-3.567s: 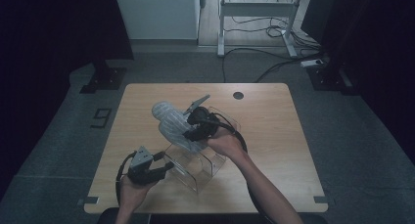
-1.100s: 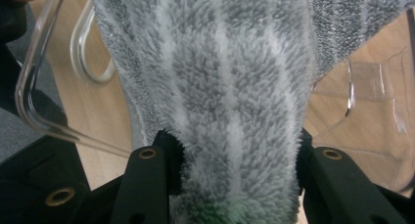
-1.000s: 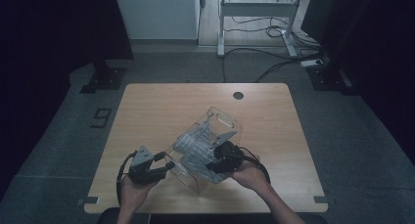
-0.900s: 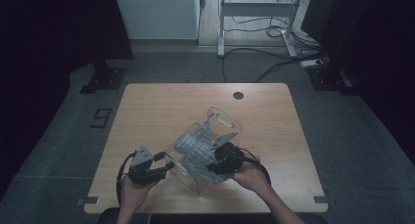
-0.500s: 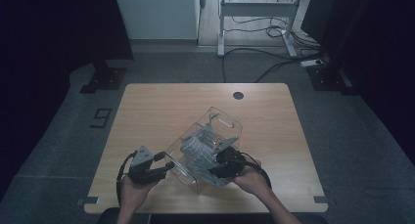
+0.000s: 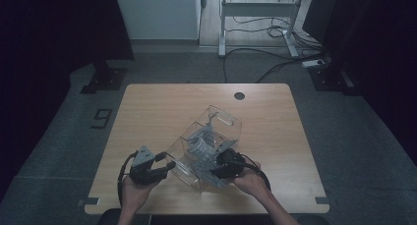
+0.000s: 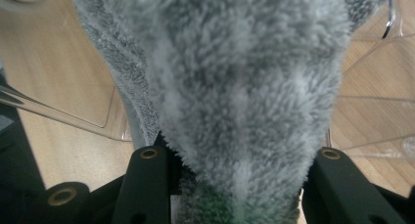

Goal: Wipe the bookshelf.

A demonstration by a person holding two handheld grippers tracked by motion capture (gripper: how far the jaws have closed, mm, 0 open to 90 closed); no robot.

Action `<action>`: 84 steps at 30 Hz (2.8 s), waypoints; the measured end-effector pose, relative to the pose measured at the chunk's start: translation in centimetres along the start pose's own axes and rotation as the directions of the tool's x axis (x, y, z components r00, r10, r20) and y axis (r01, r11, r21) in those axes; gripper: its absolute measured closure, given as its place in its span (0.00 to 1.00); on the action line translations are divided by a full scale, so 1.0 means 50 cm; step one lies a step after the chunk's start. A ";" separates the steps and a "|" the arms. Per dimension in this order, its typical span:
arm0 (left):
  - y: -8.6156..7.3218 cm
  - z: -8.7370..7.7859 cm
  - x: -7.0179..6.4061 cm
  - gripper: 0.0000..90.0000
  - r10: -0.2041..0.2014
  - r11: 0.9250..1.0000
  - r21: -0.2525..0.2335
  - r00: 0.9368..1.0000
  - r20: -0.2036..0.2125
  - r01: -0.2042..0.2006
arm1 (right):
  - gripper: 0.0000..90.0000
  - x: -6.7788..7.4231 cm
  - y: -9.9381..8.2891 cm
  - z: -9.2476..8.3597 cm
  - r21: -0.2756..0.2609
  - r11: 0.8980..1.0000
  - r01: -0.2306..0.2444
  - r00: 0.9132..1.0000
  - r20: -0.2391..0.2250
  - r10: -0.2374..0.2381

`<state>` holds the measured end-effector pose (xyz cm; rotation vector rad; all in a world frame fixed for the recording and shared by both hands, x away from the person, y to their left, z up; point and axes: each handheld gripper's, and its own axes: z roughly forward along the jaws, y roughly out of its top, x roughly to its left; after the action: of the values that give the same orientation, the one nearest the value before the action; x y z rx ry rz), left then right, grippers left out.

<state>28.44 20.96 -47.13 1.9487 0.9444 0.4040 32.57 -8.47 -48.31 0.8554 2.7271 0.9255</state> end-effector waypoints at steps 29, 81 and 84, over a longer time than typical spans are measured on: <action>-0.005 0.014 0.006 0.43 0.060 0.997 0.044 0.998 -0.029 -0.059 | 0.67 -0.031 -0.038 0.037 0.053 0.998 -0.023 1.000 0.021 0.022; -0.138 0.036 0.123 0.00 0.079 0.940 0.335 0.996 -0.029 -0.065 | 0.67 0.048 0.295 -0.127 -0.096 0.992 0.083 0.993 -0.078 -0.091; -0.142 0.030 0.129 0.00 0.076 0.943 0.327 0.997 -0.033 -0.061 | 0.66 0.073 0.309 -0.098 -0.077 0.992 0.104 0.988 -0.107 -0.111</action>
<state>30.34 27.05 -54.48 2.2864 1.0257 0.3491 35.37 1.04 -34.99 0.6559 2.7814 1.0708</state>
